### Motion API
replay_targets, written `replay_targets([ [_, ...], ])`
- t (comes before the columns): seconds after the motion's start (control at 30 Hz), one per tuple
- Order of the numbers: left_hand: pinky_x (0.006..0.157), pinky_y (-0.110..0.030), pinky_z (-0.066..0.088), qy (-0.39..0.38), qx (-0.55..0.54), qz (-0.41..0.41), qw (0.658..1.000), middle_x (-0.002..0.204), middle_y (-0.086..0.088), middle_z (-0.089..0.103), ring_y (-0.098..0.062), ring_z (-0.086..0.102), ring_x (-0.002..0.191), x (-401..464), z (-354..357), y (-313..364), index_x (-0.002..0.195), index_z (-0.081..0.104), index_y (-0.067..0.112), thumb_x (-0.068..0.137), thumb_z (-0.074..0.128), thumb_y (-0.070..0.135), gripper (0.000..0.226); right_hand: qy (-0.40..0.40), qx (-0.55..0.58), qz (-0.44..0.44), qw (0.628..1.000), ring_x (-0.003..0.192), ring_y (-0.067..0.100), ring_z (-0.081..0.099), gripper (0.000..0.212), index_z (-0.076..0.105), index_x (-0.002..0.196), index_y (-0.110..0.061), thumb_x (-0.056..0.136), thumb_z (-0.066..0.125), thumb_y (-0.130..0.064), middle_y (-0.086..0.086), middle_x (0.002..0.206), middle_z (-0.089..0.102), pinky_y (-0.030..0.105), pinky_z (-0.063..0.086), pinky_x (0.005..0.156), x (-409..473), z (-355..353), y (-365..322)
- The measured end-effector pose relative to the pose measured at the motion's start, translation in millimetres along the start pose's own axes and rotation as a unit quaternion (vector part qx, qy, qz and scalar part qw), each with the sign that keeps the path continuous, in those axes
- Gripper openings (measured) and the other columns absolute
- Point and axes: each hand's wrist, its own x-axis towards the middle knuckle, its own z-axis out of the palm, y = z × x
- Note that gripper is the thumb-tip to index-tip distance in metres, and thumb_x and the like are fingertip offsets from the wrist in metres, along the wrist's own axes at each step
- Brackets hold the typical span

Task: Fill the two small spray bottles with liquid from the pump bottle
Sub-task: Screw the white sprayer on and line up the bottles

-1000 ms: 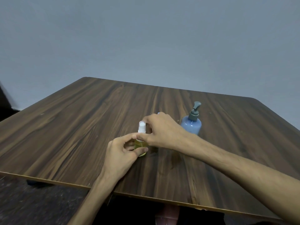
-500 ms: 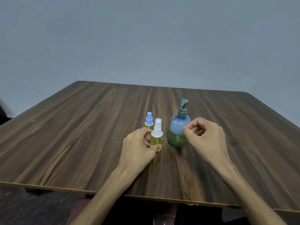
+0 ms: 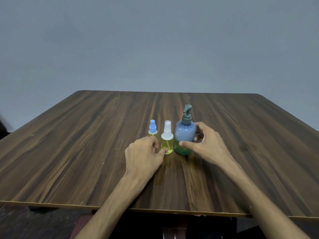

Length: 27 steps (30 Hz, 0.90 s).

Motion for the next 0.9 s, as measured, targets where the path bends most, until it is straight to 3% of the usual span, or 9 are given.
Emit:
replay_targets([
  [0.07, 0.06, -0.032, 0.035, 0.015, -0.036, -0.009, 0.999, 0.081, 0.011, 0.059, -0.012, 0.058, 0.073, -2.6, -2.2, -2.9, 0.085, 0.048, 0.028, 0.067, 0.092, 0.057, 0.056, 0.001, -0.003, 0.006, 1.0, 0.092, 0.004, 0.065, 0.067, 0.059, 0.128, -0.032, 0.072, 0.091, -0.047, -0.016, 0.107, 0.067, 0.021, 0.048, 0.071, 0.6, 0.4, 3.4],
  [0.13, 0.066, -0.032, 0.04, 0.017, -0.082, -0.018, 0.996, 0.103, 0.013, 0.056, -0.011, 0.057, 0.087, -0.1, -3.3, -6.9, 0.104, 0.046, 0.027, 0.056, 0.097, 0.06, 0.077, -0.013, -0.001, 0.004, 1.0, 0.097, 0.002, 0.064, 0.072, 0.055, 0.131, -0.033, 0.071, 0.091, -0.05, -0.017, 0.115, 0.066, 0.018, 0.047, 0.074, 0.1, 2.9, 6.0],
  [0.2, 0.081, -0.032, 0.048, -0.009, -0.14, -0.034, 0.989, 0.125, 0.01, 0.053, -0.011, 0.056, 0.108, 10.6, -2.5, -11.7, 0.128, 0.044, 0.023, 0.051, 0.101, 0.057, 0.102, -0.024, 0.007, -0.002, 1.0, 0.107, 0.006, 0.064, 0.081, 0.053, 0.138, -0.031, 0.071, 0.091, -0.052, -0.014, 0.127, 0.065, 0.019, 0.048, 0.08, 0.2, 6.3, 7.9],
  [0.27, 0.095, -0.035, 0.053, -0.061, -0.213, -0.044, 0.974, 0.131, 0.009, 0.06, -0.012, 0.061, 0.116, 23.2, 1.5, -16.1, 0.138, 0.046, 0.022, 0.048, 0.103, 0.055, 0.111, -0.02, 0.006, -0.006, 1.0, 0.111, 0.011, 0.064, 0.083, 0.053, 0.142, -0.029, 0.072, 0.091, -0.051, -0.011, 0.132, 0.066, 0.02, 0.048, 0.082, 1.1, 8.6, 8.4],
  [0.37, 0.089, -0.049, 0.06, -0.096, -0.257, -0.031, 0.961, 0.1, 0.007, 0.078, -0.021, 0.074, 0.093, 35.5, 10.4, -22.4, 0.109, 0.067, 0.023, 0.048, 0.1, 0.058, 0.078, -0.007, 0.005, -0.009, 1.0, 0.104, 0.011, 0.066, 0.078, 0.058, 0.136, -0.028, 0.07, 0.092, -0.052, -0.011, 0.127, 0.069, 0.014, 0.043, 0.072, 2.4, 10.2, 7.7],
  [0.47, 0.084, -0.05, 0.062, -0.103, -0.299, -0.011, 0.949, 0.087, 0.004, 0.08, -0.022, 0.077, 0.086, 42.1, 21.0, -25.6, 0.093, 0.073, 0.022, 0.058, 0.105, 0.034, 0.049, 0.0, 0.003, -0.019, 1.0, 0.099, 0.006, 0.065, 0.077, 0.059, 0.133, -0.028, 0.068, 0.092, -0.054, -0.013, 0.122, 0.07, 0.012, 0.043, 0.072, 4.4, 12.0, 8.5],
  [0.6, 0.082, -0.044, 0.063, -0.132, -0.327, -0.02, 0.935, 0.085, 0.002, 0.081, -0.016, 0.077, 0.08, 46.7, 30.8, -26.7, 0.095, 0.076, 0.023, 0.06, 0.104, 0.023, 0.045, -0.022, -0.005, -0.02, 1.0, 0.097, 0.002, 0.064, 0.08, 0.056, 0.139, -0.028, 0.071, 0.092, -0.052, -0.017, 0.119, 0.066, 0.009, 0.043, 0.073, 10.4, 9.8, 8.9],
  [0.73, 0.093, -0.053, 0.062, -0.165, -0.344, -0.026, 0.924, 0.093, 0.0, 0.083, -0.024, 0.08, 0.092, 53.5, 32.2, -30.0, 0.101, 0.079, 0.021, 0.062, 0.103, 0.02, 0.046, -0.061, 0.009, -0.018, 0.998, 0.102, 0.004, 0.062, 0.084, 0.054, 0.146, -0.026, 0.074, 0.092, -0.046, -0.014, 0.128, 0.064, 0.011, 0.045, 0.076, 17.9, 5.7, 12.2],
  [0.9, 0.099, -0.052, 0.06, -0.202, -0.348, -0.029, 0.915, 0.097, -0.001, 0.083, -0.022, 0.079, 0.095, 54.5, 25.8, -26.4, 0.107, 0.079, 0.017, 0.07, 0.097, 0.011, 0.041, -0.075, 0.019, -0.011, 0.997, 0.101, -0.002, 0.06, 0.084, 0.052, 0.147, -0.026, 0.075, 0.091, -0.044, -0.014, 0.128, 0.062, 0.012, 0.046, 0.077, 19.5, 4.1, 14.4],
])
